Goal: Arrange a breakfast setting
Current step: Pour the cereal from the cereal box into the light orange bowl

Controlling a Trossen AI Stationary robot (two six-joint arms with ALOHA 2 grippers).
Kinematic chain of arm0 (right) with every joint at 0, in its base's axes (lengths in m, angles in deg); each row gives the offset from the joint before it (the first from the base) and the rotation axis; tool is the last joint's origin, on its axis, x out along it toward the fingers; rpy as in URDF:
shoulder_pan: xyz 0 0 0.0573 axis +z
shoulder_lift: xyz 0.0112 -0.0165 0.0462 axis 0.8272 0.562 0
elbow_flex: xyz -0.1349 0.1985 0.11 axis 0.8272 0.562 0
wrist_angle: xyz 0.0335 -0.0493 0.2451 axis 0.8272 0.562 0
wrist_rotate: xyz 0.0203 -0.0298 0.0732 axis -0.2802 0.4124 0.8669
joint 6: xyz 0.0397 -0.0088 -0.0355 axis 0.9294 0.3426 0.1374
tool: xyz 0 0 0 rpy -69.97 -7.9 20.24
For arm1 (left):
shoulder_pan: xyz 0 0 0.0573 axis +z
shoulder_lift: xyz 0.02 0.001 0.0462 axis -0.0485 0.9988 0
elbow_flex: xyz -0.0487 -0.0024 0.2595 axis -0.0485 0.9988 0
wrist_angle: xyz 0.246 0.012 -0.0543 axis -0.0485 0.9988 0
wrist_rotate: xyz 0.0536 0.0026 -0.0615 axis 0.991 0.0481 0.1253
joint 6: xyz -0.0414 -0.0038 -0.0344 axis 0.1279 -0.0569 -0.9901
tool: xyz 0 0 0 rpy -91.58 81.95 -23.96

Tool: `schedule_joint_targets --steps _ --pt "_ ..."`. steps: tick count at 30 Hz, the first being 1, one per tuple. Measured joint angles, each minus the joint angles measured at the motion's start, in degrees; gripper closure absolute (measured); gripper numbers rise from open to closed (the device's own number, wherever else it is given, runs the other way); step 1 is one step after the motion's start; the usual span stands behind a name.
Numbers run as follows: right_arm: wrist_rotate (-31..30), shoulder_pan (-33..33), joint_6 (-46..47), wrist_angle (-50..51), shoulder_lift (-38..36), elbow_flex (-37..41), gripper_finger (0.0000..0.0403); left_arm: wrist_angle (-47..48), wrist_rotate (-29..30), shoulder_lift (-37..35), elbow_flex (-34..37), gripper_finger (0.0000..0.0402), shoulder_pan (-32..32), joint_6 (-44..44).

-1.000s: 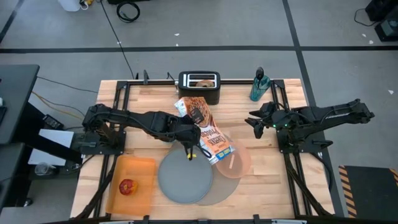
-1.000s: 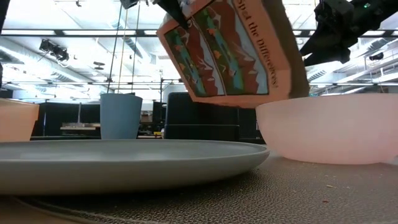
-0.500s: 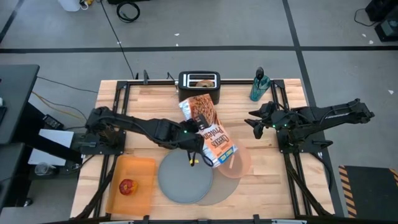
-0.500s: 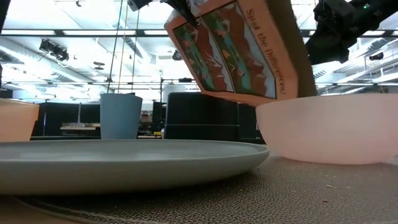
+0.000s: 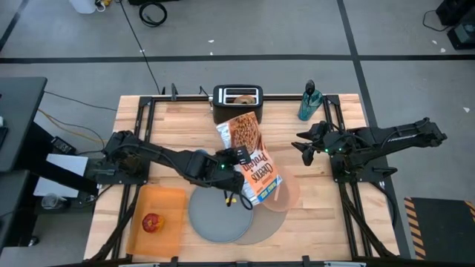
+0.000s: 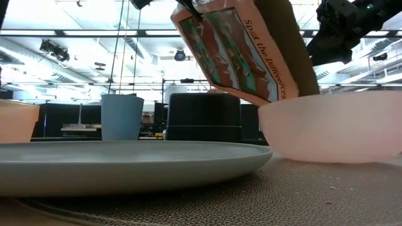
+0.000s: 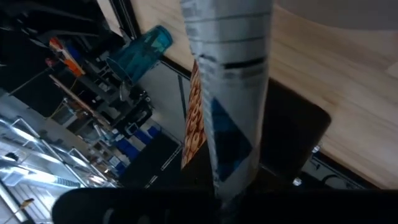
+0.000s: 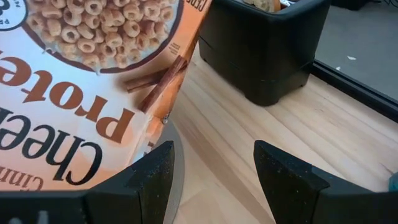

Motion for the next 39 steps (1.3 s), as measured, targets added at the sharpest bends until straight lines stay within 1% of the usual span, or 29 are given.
schedule_joint_targets --steps 7,10,16,22,26,39 --pt "0.02 0.0 0.02 -0.02 -0.01 0.01 0.0175 -1.54 0.66 0.0 0.0 0.039 -1.91 1.09" --pt "0.03 0.0 0.02 -0.02 -0.01 0.0 0.0175 -1.69 2.81 0.0 0.0 0.039 -2.25 1.57" --pt "0.04 0.0 0.02 -0.16 -0.01 0.02 0.0175 -5.11 4.18 -0.02 0.0 0.039 -3.1 3.78" --pt "0.07 -0.01 -0.01 -0.17 -0.01 0.02 0.0175 -5.46 5.7 -0.94 0.02 0.039 -3.39 5.53" --pt "0.07 0.0 -0.09 -0.22 -0.01 0.02 0.0175 -6.83 5.83 -1.09 0.02 0.039 -3.44 6.47" --pt "0.09 -0.01 -0.11 -0.37 -0.01 0.01 0.0175 -6.61 5.79 -0.87 0.02 0.039 -3.95 6.52"
